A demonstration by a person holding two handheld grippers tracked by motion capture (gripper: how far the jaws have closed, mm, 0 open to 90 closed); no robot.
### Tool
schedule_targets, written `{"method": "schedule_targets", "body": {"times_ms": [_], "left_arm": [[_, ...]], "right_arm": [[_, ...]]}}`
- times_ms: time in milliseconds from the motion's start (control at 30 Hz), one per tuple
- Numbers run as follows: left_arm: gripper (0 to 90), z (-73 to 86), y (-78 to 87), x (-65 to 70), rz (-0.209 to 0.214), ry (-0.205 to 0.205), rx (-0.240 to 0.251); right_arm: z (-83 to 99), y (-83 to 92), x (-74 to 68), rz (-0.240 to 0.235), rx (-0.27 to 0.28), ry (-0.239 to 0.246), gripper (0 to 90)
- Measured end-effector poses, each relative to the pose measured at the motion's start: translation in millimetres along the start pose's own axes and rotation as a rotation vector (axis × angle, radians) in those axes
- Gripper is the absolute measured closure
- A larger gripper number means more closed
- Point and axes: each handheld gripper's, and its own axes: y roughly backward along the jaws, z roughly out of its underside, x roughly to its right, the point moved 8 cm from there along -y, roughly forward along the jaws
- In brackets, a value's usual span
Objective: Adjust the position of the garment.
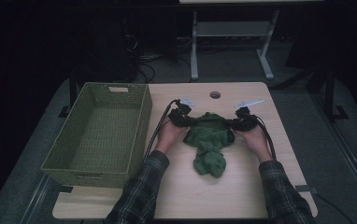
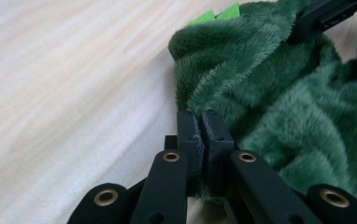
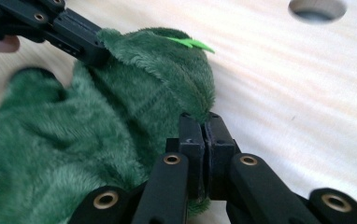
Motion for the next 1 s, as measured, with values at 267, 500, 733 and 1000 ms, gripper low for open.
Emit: {"method": "schedule_targets", "body": {"times_ms": [267, 500, 733, 1000], "left_arm": [[87.5, -25.4, 23.4, 2.0, -0.022, -0.012, 0.083], [87.4, -43.1, 41.8, 8.6, -0.038, -0.030, 0.151], [87.3, -36.8, 56.0, 26.5, -0.027, -0.062, 0.160], [87.3, -22.5, 69.9, 49.6, -0.003, -0.084, 0.186]], "right_arm": [[-23.9, 15.8, -2.4, -0.004, 0.020, 0.003, 87.7], [-38.3, 28.7, -3.2, 0.011, 0.081, 0.011, 87.7], [-31.2, 41.9, -18.6, -0.017, 0.093, 0.041, 87.5], [-15.9, 56.1, -39.1, -0.041, 0.112, 0.080, 87.5]]}}
